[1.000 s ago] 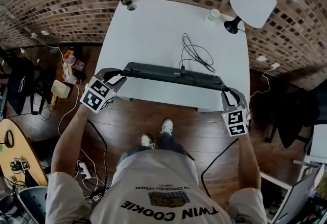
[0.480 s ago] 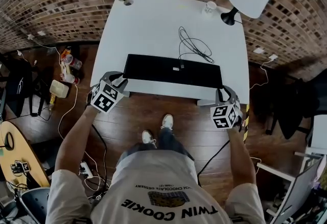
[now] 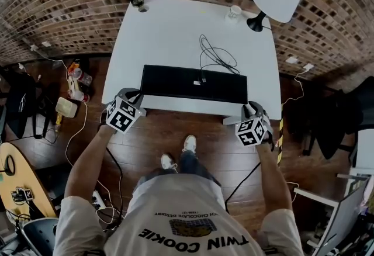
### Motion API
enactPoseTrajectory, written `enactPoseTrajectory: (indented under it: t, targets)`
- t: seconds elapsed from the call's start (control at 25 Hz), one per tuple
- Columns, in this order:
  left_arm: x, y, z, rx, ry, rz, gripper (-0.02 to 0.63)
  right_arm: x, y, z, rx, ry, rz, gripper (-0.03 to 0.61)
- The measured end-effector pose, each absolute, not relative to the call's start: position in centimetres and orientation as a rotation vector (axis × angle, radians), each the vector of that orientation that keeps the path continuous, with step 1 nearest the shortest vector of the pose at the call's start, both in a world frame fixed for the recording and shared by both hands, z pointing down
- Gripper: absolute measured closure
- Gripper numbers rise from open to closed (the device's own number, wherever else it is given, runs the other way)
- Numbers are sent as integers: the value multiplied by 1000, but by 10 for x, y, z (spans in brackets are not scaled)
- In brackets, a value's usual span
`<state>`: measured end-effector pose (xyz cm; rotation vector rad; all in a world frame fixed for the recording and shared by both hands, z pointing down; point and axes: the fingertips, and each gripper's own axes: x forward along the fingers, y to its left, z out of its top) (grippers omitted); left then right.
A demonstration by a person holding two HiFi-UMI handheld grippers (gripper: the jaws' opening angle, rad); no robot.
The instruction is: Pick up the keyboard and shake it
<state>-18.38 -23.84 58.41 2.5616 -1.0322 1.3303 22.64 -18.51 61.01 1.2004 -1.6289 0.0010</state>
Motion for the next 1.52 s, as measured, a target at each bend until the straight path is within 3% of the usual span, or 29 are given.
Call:
enactPoseTrajectory:
  t: [0.24,0.96,1.12,1.32,1.52]
  targets:
    - [-159,-225,558,2640,-1046,1135,606,215,-171,590,1308,-1665,134,491]
    - [-50,-97,487,2667,-958,575,607,51,-82,474,1540,-2209,488,492]
    - [-30,-60,470,2634,-1000,498,607,42,-49,459,1555,-2292,554,503]
    - [2,0,465,2572,-999,457,606,54,12,454,1536,-2348,588,575]
    - [39,63,457,2580,-999,439,606,80,73,451,1524,-2375,578,577]
